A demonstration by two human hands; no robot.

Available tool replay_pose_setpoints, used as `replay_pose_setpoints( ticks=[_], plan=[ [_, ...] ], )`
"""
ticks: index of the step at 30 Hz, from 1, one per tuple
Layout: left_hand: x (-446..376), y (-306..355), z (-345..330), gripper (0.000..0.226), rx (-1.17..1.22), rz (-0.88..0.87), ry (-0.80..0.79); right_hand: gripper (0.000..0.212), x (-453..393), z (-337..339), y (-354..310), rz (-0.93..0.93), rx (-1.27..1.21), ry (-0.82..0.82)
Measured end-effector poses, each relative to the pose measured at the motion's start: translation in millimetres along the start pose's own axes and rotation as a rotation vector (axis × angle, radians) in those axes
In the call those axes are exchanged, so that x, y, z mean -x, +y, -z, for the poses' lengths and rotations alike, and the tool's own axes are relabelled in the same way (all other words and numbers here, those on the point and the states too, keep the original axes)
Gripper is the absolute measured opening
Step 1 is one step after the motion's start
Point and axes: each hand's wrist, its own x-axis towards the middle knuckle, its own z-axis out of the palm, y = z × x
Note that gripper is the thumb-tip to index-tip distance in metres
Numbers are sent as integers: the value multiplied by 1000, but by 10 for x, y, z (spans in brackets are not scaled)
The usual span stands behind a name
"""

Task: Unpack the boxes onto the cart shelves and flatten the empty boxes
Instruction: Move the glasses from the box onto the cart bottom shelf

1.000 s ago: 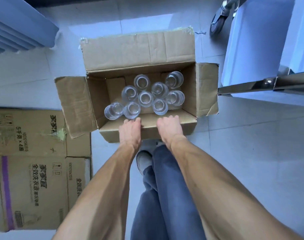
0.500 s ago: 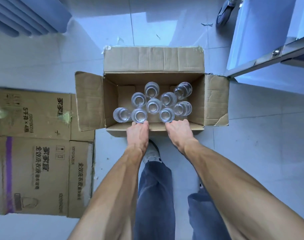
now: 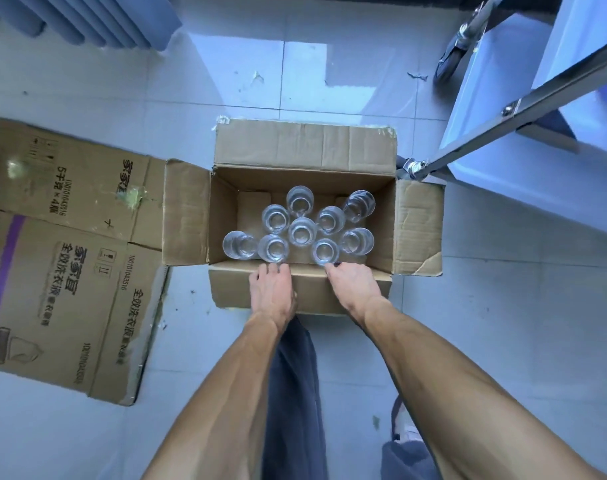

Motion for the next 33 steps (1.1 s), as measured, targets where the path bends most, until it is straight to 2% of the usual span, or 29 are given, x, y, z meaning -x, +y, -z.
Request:
replay_pose_setpoints(
  ticks=[4,8,15,21,23,26,28,33],
  plan=[
    [162,114,78,23,72,107,89,29,241,9,174,-30,-87,-44],
    [237,350,148,21,176,164,93,29,407,82,495,-39,-98,-14],
    [-276,545,9,30,280,248,173,32,-154,201,674,-128,-204,145],
    [-832,502,203,38,240,252,271,46,-588,300,788,-159,-88,189],
    [-1082,500,336,46,224,265,234,51,-752,344,884,-153,-38,185],
    [-1413,545,374,54,240,291,82,47,-952,275,957,-138,32,177],
    [-1587,581,288,60,246,319,56,43,-1050,207,935,-118,2,215],
    [-1807,834,36,42,222,391,357,41,-1190,60,939,-130,-154,311]
  ],
)
